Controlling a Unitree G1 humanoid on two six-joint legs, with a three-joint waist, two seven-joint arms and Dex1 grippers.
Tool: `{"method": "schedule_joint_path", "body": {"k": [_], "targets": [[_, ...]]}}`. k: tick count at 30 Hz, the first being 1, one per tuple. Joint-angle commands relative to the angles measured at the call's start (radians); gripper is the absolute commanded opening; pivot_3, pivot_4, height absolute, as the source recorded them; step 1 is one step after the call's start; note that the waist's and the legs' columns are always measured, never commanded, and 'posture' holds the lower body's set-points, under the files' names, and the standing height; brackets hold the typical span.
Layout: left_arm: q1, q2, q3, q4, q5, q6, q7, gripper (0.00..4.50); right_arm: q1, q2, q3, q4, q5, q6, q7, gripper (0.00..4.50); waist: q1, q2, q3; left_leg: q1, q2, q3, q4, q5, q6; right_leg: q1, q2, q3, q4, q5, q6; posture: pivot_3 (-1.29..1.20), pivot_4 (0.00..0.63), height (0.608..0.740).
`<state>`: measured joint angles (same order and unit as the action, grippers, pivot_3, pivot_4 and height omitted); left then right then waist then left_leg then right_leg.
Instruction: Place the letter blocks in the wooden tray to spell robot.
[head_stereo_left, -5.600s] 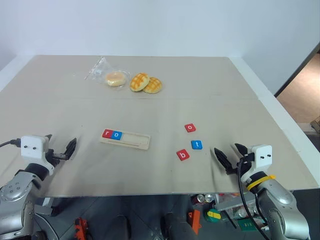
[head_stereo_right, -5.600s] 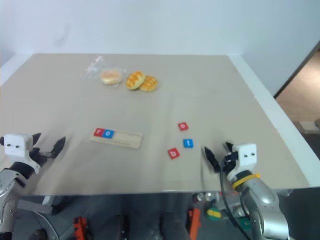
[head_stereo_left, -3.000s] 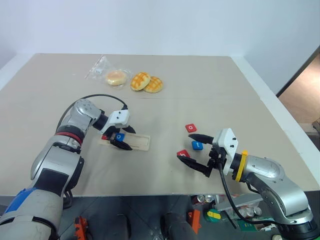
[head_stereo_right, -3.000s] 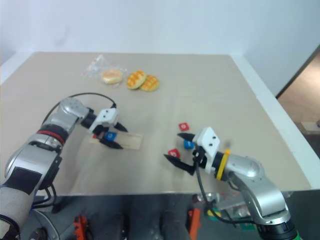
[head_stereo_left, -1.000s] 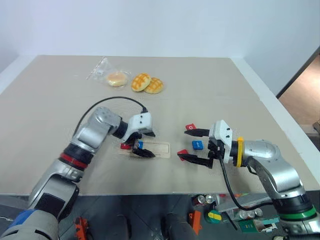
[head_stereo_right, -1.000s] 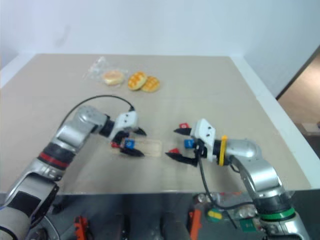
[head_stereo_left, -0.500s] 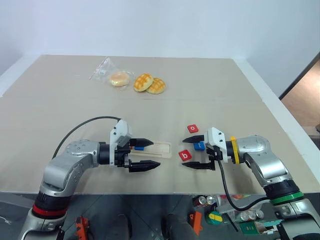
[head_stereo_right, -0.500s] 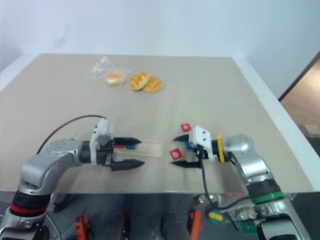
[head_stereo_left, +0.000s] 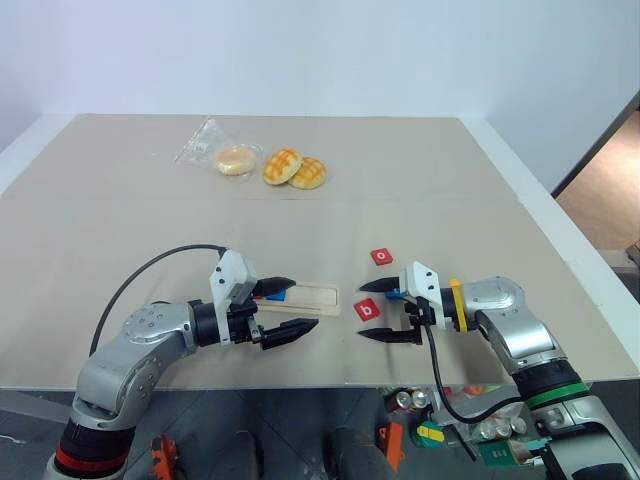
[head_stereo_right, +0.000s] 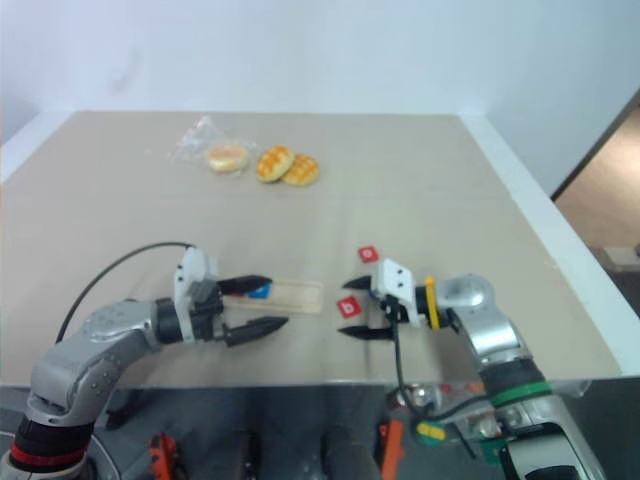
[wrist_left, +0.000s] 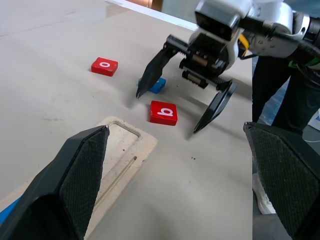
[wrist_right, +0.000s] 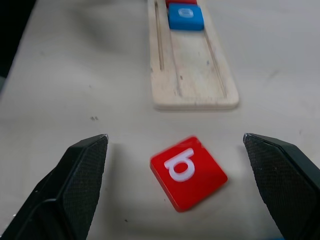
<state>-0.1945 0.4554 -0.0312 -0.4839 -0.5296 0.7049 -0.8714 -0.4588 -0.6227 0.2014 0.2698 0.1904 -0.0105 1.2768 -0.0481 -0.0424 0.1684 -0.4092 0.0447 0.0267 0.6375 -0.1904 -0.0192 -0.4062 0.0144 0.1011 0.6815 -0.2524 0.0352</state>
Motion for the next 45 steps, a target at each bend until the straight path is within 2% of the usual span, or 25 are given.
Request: {"method": "schedule_joint_path", "body": {"k": [1, 15, 26, 29, 33, 34, 38, 41, 42, 45], "targets": [[-0.018, 0.009, -0.012, -0.035, -0.016, -0.017, 0.012, 4.48, -0.022, 0.008, -0.001, 0.014, -0.014, -0.034, -0.002, 4.24, 0.000, 0.000, 0.000, 0.000, 0.000, 0.000, 0.000, 0.000, 0.000, 0.000, 0.000, 0.000, 0.000, 0.000, 0.000, 0.00, 0.150, 0.740], [-0.005, 0.034, -0.017, -0.025, -0.043, 0.001, 0.037, 4.48, 0.126, -0.076, -0.026, -0.216, 0.046, 0.102, 0.028, 4.24, 0.000, 0.000, 0.000, 0.000, 0.000, 0.000, -0.001, 0.000, 0.000, 0.000, 0.000, 0.000, 0.000, -0.001, 0.000, 0.00, 0.150, 0.740], [0.003, 0.059, -0.012, -0.012, -0.063, -0.055, -0.034, 4.48, 0.144, -0.051, -0.050, -0.248, 0.063, 0.210, -0.077, 4.24, -0.001, -0.001, 0.000, 0.001, 0.000, 0.000, -0.001, 0.000, 0.000, 0.000, 0.000, 0.001, 0.000, -0.003, -0.003, 0.00, 0.150, 0.740], [0.027, 0.113, -0.020, 0.022, -0.012, -0.191, -0.150, 4.48, 0.159, -0.038, -0.042, -0.276, 0.072, 0.243, -0.097, 4.24, -0.001, 0.000, 0.000, 0.001, 0.000, 0.000, -0.001, 0.000, 0.000, 0.000, 0.000, 0.001, 0.000, -0.003, -0.003, 0.00, 0.150, 0.740], [0.036, 0.124, -0.030, 0.066, 0.050, -0.328, -0.197, 4.48, 0.169, -0.032, -0.038, -0.301, 0.086, 0.278, -0.116, 4.24, -0.002, -0.001, 0.000, 0.001, 0.000, 0.000, -0.002, 0.000, 0.000, -0.001, 0.000, 0.001, 0.000, -0.003, -0.003, 0.00, 0.150, 0.740], [0.044, 0.118, -0.032, 0.082, 0.066, -0.373, -0.202, 4.50, 0.172, -0.028, -0.041, -0.308, 0.092, 0.291, -0.125, 4.05, -0.001, -0.001, 0.001, 0.001, 0.000, 0.000, -0.002, 0.000, 0.000, -0.001, 0.000, 0.001, 0.000, -0.003, -0.003, 0.00, 0.150, 0.740], [0.089, 0.104, -0.052, 0.143, 0.110, -0.531, -0.249, 4.50, 0.186, -0.007, -0.059, -0.342, 0.124, 0.354, -0.166, 2.63, -0.001, -0.001, 0.001, 0.001, 0.000, 0.001, -0.003, 0.000, -0.001, -0.001, -0.001, 0.002, -0.002, -0.003, -0.004, 0.00, 0.150, 0.740], [0.093, 0.089, -0.060, 0.156, 0.107, -0.549, -0.237, 4.50, 0.199, -0.001, -0.059, -0.373, 0.132, 0.379, -0.184, 1.44, 0.000, -0.001, 0.001, 0.000, 0.001, 0.001, -0.004, -0.001, -0.002, -0.002, -0.001, 0.001, -0.002, -0.005, -0.004, 0.00, 0.150, 0.740], [0.090, 0.086, -0.062, 0.160, 0.109, -0.553, -0.233, 4.50, 0.204, 0.000, -0.059, -0.381, 0.134, 0.385, -0.189, 1.22, 0.000, -0.001, 0.001, -0.001, 0.001, 0.001, -0.004, -0.002, -0.002, -0.002, -0.001, 0.001, -0.002, -0.005, -0.004, 0.00, 0.150, 0.740], [0.088, 0.085, -0.067, 0.170, 0.125, -0.569, -0.227, 4.50, 0.227, -0.003, -0.061, -0.407, 0.133, 0.384, -0.202, 1.21, 0.000, -0.001, 0.001, -0.001, 0.001, 0.001, -0.004, -0.002, -0.003, -0.002, -0.001, 0.001, -0.002, -0.006, -0.003, 0.00, 0.150, 0.740]]}}
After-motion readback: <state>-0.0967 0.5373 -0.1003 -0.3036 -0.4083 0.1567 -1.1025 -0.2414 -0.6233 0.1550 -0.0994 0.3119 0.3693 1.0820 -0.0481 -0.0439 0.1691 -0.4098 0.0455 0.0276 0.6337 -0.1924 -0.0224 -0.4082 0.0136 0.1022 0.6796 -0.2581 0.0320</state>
